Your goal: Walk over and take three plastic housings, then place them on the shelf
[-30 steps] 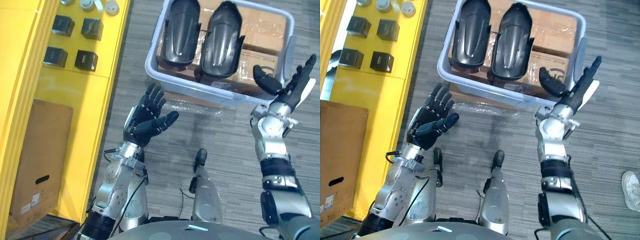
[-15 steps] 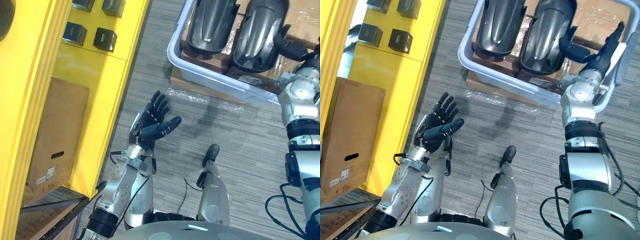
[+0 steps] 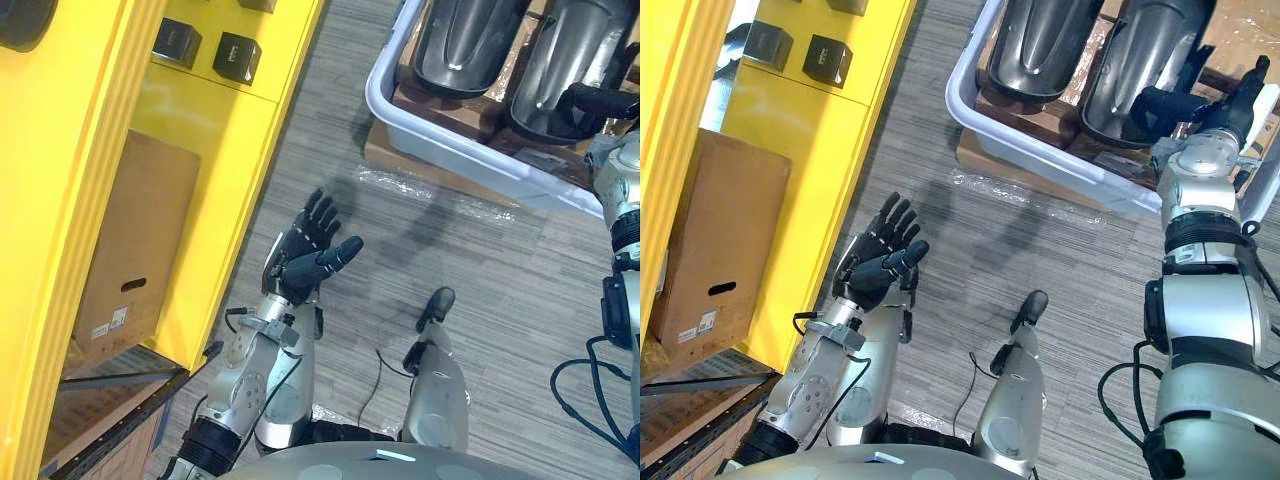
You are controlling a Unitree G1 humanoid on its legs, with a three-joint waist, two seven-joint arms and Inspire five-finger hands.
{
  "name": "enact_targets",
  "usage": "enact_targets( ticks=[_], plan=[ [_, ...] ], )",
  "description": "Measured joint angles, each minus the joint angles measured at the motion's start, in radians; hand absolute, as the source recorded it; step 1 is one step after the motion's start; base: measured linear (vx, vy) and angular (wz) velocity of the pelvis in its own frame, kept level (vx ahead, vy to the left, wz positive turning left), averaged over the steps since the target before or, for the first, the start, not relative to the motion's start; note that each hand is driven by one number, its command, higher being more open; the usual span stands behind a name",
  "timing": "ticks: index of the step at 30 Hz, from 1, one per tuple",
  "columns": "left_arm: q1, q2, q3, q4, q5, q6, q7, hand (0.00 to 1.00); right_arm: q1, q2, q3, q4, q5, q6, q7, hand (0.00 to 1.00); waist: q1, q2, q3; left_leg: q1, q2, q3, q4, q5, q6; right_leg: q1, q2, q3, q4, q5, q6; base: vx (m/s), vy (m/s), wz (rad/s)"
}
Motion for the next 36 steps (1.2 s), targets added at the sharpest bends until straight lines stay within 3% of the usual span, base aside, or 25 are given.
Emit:
enact_targets(
  ticks=[5,14,21,27,31,36],
  plan=[
    [-0.001,0.001,-0.011,0.017,0.0,0.0,0.001,1.0,-0.04,-0.073,0.0,0.067,-0.017,0.066,0.048,0.0,0.003,0.0,0.0,-0.011,-0.002,-0.014,-0.003,0.008,-0.001,-0.001,0.0,-0.022,0.008,0.0,0.0,-0.02,-0.013,0.1],
    [0.003,0.001,-0.03,0.019,0.0,-0.016,0.001,1.0,-0.095,-0.084,0.043,0.12,-0.139,0.21,0.041,0.0,-0.001,0.002,-0.001,-0.006,-0.002,-0.012,-0.014,0.02,-0.002,-0.001,0.0,-0.022,0.009,0.0,0.0,0.0,-0.002,0.0],
    [0.007,0.003,-0.023,0.011,-0.088,-0.018,0.002,1.0,-0.112,-0.083,0.038,0.117,-0.131,0.25,0.055,0.0,0.0,0.004,-0.003,0.039,-0.002,-0.009,-0.102,0.072,-0.006,0.002,0.001,-0.022,0.013,0.002,-0.004,-0.03,-0.03,0.01],
    [0.042,0.021,0.049,-0.066,-0.156,-0.016,-0.013,1.0,-0.101,-0.083,0.016,0.123,-0.128,0.272,0.029,0.0,-0.007,0.003,-0.004,0.106,0.005,-0.002,-0.201,0.133,-0.013,0.015,0.005,-0.021,0.025,-0.002,-0.01,-0.04,-0.045,-0.02],
    [0.051,0.035,0.06,-0.106,-0.147,-0.018,-0.029,1.0,-0.096,-0.083,0.007,0.129,-0.13,0.264,0.002,0.0,-0.01,0.002,-0.004,0.15,0.016,0.005,-0.27,0.176,-0.022,0.023,0.015,-0.022,0.025,-0.019,-0.034,-0.05,-0.062,-0.07],
    [0.004,0.079,0.058,-0.124,-0.014,-0.014,-0.024,1.0,-0.08,-0.081,0.009,0.064,-0.18,0.232,-0.059,0.0,-0.034,-0.001,-0.005,0.221,0.03,0.029,-0.344,0.217,-0.024,0.042,0.029,-0.002,0.025,-0.018,-0.032,-0.03,-0.051,-0.12]
  ],
)
